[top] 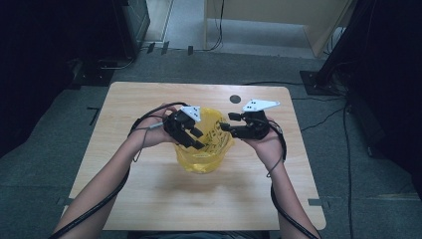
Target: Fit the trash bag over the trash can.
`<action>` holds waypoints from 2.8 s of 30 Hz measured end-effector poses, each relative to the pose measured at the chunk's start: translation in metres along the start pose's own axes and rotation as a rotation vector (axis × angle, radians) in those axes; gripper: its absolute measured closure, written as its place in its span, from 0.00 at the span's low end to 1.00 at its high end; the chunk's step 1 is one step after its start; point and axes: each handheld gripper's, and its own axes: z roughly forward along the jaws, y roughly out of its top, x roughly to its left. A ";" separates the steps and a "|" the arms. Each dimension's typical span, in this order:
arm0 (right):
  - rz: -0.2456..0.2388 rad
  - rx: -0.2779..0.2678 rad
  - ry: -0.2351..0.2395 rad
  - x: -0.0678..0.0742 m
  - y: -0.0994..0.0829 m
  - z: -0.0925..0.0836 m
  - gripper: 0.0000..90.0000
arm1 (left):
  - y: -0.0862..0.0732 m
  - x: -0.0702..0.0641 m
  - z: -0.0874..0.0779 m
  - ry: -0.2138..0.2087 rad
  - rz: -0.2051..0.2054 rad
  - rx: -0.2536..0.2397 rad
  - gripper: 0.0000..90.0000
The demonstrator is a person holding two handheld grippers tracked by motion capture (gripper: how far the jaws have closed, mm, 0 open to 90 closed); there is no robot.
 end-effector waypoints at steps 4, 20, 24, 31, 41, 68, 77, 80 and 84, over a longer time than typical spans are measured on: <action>-0.011 -0.014 0.005 0.004 0.006 -0.002 0.58 | -0.002 0.001 -0.020 0.040 -0.068 -0.138 0.40; -0.236 0.252 0.121 0.040 0.024 0.071 0.50 | -0.053 0.018 -0.061 0.304 -0.234 -0.268 0.33; -0.292 0.399 0.051 0.046 0.021 0.084 0.30 | -0.058 0.019 -0.052 0.313 -0.249 -0.255 0.32; -0.364 0.587 0.022 0.056 0.012 0.097 0.25 | -0.055 0.015 -0.041 0.301 -0.224 -0.222 0.31; -0.302 0.575 -0.104 0.058 0.011 0.095 0.43 | -0.052 0.012 -0.032 0.260 -0.229 -0.200 0.31; -0.237 0.534 0.106 0.049 0.017 0.085 0.37 | -0.050 0.013 -0.037 0.253 -0.231 -0.226 0.31; -0.218 0.333 0.127 0.040 0.030 0.061 0.34 | -0.041 0.009 -0.049 0.241 -0.220 -0.266 0.30; -0.193 0.293 0.128 0.036 0.031 0.053 0.35 | -0.039 0.008 -0.053 0.240 -0.209 -0.262 0.29; -0.189 0.266 0.128 0.032 0.030 0.043 0.35 | -0.040 0.007 -0.058 0.237 -0.207 -0.268 0.29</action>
